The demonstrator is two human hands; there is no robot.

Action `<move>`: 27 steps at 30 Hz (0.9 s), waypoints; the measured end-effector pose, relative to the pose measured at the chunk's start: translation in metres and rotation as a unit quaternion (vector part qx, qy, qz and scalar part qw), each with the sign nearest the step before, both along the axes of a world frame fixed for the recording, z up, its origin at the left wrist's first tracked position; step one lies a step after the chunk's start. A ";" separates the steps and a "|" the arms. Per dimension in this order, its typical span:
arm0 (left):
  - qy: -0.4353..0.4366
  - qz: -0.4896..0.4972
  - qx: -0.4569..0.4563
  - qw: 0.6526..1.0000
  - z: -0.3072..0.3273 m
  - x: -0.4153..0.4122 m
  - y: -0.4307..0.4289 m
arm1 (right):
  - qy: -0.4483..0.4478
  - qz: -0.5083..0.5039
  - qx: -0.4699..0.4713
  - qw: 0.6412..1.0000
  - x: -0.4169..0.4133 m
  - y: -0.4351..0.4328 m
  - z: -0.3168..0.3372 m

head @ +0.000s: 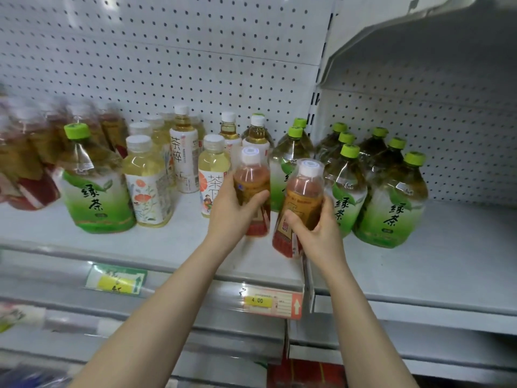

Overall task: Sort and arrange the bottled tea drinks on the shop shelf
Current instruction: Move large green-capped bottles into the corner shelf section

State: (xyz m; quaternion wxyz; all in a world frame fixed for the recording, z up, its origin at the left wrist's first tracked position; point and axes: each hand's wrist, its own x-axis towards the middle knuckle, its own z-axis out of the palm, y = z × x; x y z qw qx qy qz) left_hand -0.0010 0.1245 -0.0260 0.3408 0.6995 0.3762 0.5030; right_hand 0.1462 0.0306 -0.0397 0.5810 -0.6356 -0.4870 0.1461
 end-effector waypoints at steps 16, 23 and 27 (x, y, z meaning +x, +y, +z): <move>-0.192 0.046 -0.106 0.975 0.016 -0.176 -0.043 | 0.082 0.155 0.052 0.983 -0.105 0.017 0.033; -0.193 0.044 -0.109 0.974 0.007 -0.297 -0.019 | 0.096 0.142 0.068 0.983 -0.224 0.039 0.028; -0.186 0.044 -0.099 0.977 0.006 -0.373 0.001 | 0.090 0.134 0.066 0.985 -0.296 0.058 0.021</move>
